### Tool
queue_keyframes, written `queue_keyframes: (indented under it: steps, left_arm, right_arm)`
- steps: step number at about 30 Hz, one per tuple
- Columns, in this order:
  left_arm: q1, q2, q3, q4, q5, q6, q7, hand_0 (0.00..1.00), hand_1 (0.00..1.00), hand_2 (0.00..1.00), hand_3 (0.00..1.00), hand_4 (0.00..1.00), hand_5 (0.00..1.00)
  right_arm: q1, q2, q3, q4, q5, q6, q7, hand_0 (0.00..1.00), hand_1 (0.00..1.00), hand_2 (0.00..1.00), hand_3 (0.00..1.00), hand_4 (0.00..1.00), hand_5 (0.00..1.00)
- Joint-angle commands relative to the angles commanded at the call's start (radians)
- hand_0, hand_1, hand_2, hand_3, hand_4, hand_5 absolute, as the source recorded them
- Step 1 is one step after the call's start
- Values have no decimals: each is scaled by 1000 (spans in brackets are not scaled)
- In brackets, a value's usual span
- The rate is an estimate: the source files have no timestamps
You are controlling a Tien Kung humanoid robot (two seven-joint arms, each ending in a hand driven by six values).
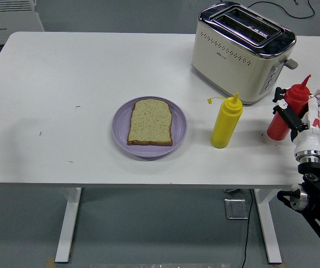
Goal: Pick up the cup,pour liquid into bread,place the cup on the desk
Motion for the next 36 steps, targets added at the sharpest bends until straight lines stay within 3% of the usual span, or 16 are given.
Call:
queue_keyframes:
  steps: [36]
  left_arm:
    - [1,0,3,0,0,1,0,781,730,727,658,517,941]
  right_arm:
    - [6,37,-39,-59,34,-21,82,305,336,397,452,599,296]
